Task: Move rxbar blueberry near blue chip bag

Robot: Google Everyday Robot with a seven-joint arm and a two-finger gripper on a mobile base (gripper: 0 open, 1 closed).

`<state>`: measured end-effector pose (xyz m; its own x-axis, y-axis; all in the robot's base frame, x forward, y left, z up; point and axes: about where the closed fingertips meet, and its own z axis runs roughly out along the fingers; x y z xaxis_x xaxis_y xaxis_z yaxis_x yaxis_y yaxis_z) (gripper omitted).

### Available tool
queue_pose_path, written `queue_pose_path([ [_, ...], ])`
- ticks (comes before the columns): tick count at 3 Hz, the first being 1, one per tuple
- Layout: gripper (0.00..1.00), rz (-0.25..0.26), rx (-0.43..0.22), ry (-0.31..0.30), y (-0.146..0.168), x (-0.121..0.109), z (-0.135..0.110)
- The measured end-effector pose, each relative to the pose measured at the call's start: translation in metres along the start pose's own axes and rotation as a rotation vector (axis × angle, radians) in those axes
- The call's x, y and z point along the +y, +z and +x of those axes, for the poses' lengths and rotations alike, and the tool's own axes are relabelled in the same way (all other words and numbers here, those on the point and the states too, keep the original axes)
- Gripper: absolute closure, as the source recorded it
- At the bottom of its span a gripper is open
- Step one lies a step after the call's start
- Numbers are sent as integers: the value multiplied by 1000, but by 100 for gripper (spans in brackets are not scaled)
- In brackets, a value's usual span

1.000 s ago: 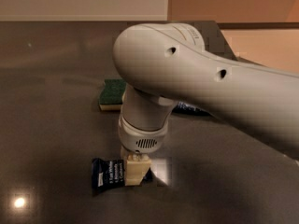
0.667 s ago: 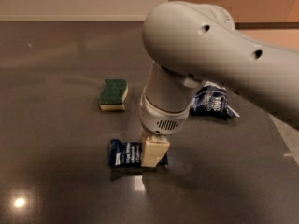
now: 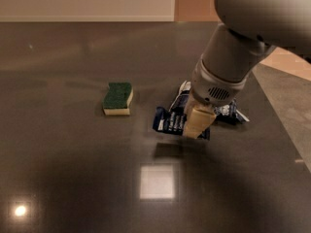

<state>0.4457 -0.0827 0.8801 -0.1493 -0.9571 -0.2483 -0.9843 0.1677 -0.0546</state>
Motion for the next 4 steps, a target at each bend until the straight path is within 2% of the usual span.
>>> queue_pose_path([
  [1, 82, 50, 46, 100, -6, -18, 34],
  [2, 60, 82, 74, 159, -5, -27, 56],
  [3, 36, 94, 79, 184, 0, -30, 67],
  [4, 13, 92, 79, 182, 0, -30, 66],
])
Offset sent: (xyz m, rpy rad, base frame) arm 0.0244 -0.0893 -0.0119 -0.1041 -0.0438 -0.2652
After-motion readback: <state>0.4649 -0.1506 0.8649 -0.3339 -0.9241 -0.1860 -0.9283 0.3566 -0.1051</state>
